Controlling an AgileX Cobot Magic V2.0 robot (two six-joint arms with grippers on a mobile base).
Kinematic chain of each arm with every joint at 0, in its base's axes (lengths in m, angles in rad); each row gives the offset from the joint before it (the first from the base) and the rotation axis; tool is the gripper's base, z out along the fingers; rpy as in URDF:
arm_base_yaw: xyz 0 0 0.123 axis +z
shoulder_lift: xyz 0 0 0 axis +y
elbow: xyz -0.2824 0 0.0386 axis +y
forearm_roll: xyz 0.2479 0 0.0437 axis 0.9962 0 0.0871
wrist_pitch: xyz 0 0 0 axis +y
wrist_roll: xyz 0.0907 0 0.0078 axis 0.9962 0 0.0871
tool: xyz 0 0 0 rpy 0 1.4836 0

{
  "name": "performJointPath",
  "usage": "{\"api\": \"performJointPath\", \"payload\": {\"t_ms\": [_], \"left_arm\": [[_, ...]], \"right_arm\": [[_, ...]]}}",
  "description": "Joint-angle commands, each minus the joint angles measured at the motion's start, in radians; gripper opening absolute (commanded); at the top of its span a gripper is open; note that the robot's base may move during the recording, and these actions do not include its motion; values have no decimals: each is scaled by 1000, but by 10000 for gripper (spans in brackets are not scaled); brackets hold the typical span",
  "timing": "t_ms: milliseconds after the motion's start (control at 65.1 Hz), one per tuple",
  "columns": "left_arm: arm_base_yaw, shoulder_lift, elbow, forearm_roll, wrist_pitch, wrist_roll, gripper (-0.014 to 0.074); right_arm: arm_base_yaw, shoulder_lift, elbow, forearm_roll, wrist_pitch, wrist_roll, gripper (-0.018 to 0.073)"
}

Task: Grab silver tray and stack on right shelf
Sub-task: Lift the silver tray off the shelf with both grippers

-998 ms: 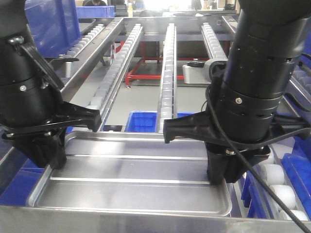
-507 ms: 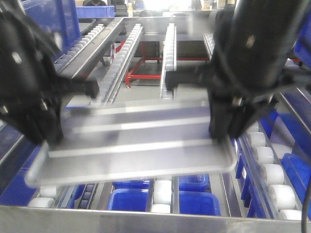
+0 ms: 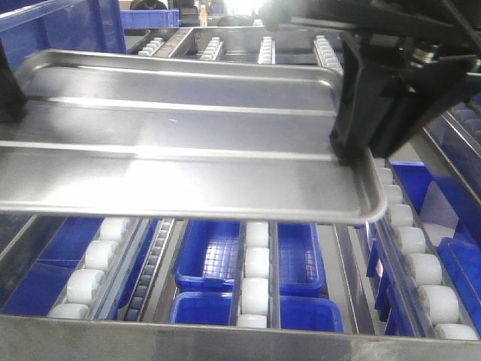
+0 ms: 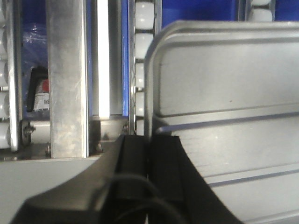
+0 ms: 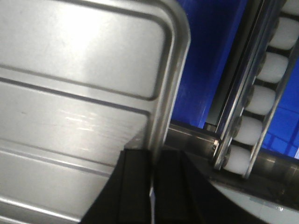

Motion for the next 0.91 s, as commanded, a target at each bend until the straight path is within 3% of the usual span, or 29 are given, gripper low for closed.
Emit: {"api": "performJointPath", "payload": {"t_ms": [0, 169, 891], "left_arm": [[-49, -30, -29, 36, -31, -11, -93], [-93, -6, -29, 44, -38, -11, -93], [-93, 13, -29, 36, 5, -11, -93]], "right_arm": [[19, -33, -6, -43, -12, 1, 57], [19, -33, 15, -51, -20, 3, 57], [19, -33, 15, -54, -11, 3, 57]]}}
